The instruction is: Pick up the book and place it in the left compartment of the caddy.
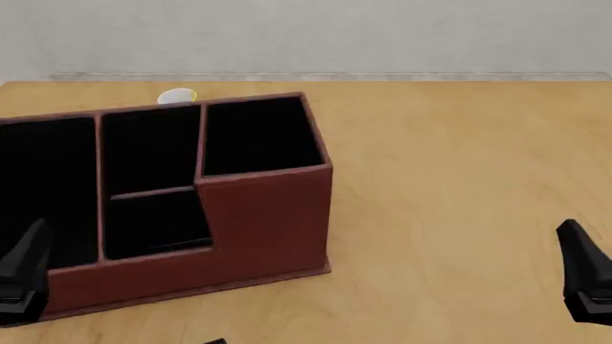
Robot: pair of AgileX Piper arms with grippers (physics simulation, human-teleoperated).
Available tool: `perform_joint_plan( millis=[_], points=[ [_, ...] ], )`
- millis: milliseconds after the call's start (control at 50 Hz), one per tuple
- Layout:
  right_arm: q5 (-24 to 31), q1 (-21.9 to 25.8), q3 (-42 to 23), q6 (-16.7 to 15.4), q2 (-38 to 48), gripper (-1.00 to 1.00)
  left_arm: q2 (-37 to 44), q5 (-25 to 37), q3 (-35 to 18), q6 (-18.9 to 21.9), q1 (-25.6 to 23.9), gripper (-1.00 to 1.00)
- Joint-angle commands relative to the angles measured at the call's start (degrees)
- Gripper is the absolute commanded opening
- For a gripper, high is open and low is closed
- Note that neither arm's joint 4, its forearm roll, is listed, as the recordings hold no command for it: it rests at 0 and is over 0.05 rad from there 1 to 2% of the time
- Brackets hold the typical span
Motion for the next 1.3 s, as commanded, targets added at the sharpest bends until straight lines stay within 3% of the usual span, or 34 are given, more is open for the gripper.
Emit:
perform_joint_plan(
  millis=[20, 500, 540, 560, 600, 660, 700, 740, 780, 820, 840, 900, 940, 980, 1020, 1060, 1080, 1160, 1260, 1300],
  points=[
    [-0.23, 0.00, -0.08, -0.03, 0.36, 1.00, 0.01, 0.19, -0.15, 0.00, 0.03, 1.00],
    [-0.40, 0.02, -0.10, -0.04, 0.55, 1.00, -0.08, 0.38, -0.16, -0.05, -0.05, 1.00],
    [-0.40, 0.02, -0.10, -0.04, 0.55, 1.00, 0.27, 0.48, -0.20, -0.11, -2.15, 1.00],
    [-0.40, 0.04, -0.10, -0.05, 0.56, 1.00, 6.42, -1.61, -0.49, -0.33, -1.86, 1.00],
    [-0.40, 0.03, -0.10, -0.04, 0.56, 1.00, 0.16, 5.02, -4.42, 1.09, -2.90, 1.00],
    [-0.40, 0.02, -0.10, -0.04, 0.57, 1.00, 2.48, 11.79, -10.97, 0.77, -5.64, 1.00],
    [-0.40, 0.03, -0.10, -0.04, 0.55, 1.00, 4.31, 14.75, -13.19, 4.43, -8.20, 1.00],
    [-0.40, 0.02, -0.10, -0.05, 0.55, 1.00, 9.59, 17.68, -14.30, 5.47, -11.45, 1.00],
    [-0.40, 0.03, -0.10, -0.05, 0.56, 1.00, 9.98, 21.27, -15.54, 9.84, -13.15, 1.00],
    [-0.40, 0.02, -0.10, -0.06, 0.55, 1.00, 10.83, 22.39, -16.25, 9.37, -13.46, 1.00],
    [-0.40, 0.02, -0.10, -0.03, 0.56, 1.00, 10.61, 25.93, -17.81, 13.32, -16.12, 1.00],
    [-0.41, 0.02, -0.10, -0.05, 0.57, 1.00, 11.50, 29.57, -20.50, 12.10, -17.07, 1.00],
    [-0.40, 0.02, -0.10, -0.04, 0.55, 1.00, 11.43, 32.62, -22.72, 14.56, -19.88, 1.00],
    [-0.40, 0.03, -0.10, -0.04, 0.55, 1.00, 13.16, 35.51, -25.67, 12.46, -19.93, 1.00],
    [-0.40, 0.02, -0.10, -0.05, 0.57, 1.00, 13.24, 37.47, -27.43, 14.83, -21.80, 1.00],
    [-0.40, 0.02, -0.10, -0.04, 0.54, 1.00, 15.25, 40.04, -30.37, 12.51, -21.25, 1.00],
    [-0.40, 0.02, -0.10, -0.04, 0.54, 1.00, 16.34, 41.62, -31.39, 13.10, -23.40, 1.00],
    [-0.40, 0.03, -0.10, -0.05, 0.56, 1.00, 18.71, 45.99, -35.50, 14.75, -24.00, 1.00],
    [-0.40, 0.02, -0.10, -0.05, 0.54, 1.00, 20.38, 48.32, -36.72, 18.51, -27.60, 1.00],
    [-0.40, 0.03, -0.10, -0.05, 0.54, 1.00, 21.23, 49.82, -35.41, 17.85, -29.17, 1.00]
  ],
)
